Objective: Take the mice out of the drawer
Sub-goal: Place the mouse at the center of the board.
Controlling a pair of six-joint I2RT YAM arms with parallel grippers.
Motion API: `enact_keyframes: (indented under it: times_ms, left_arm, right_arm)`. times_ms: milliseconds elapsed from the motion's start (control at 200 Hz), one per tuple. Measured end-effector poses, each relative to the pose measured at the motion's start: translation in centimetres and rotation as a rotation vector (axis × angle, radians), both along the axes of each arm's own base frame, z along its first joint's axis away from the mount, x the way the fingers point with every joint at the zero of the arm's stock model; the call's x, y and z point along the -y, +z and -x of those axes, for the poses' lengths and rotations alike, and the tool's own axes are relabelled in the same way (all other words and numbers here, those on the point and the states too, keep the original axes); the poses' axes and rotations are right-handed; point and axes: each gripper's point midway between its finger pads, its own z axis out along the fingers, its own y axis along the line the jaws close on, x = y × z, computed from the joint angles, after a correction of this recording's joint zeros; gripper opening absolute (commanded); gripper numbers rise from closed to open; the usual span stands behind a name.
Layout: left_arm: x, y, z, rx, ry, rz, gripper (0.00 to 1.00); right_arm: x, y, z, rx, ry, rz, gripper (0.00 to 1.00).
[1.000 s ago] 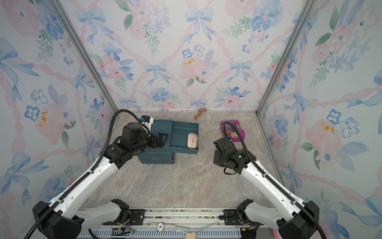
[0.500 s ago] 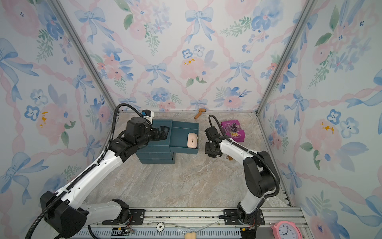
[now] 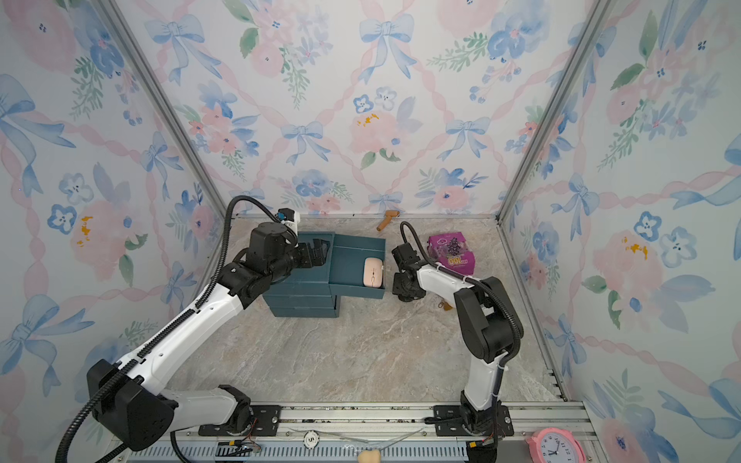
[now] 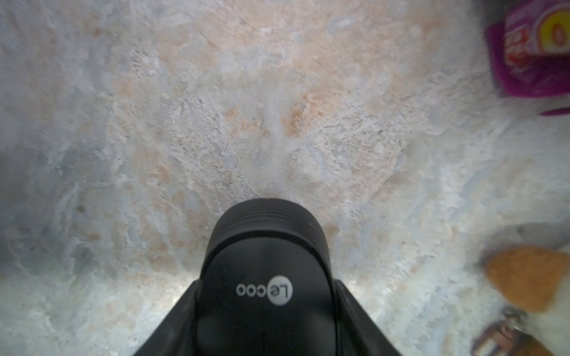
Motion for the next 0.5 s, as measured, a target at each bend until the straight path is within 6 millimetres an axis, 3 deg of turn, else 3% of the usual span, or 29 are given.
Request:
enact_keyframes:
  times_ms: [500]
  left_arm:
    - [-0.1,0.0,-0.2,-0.004,0.007,0.006,0.98]
  right_arm:
    - [1.1,-0.5,-0.6,0.042,-0.030,0.038,0.47]
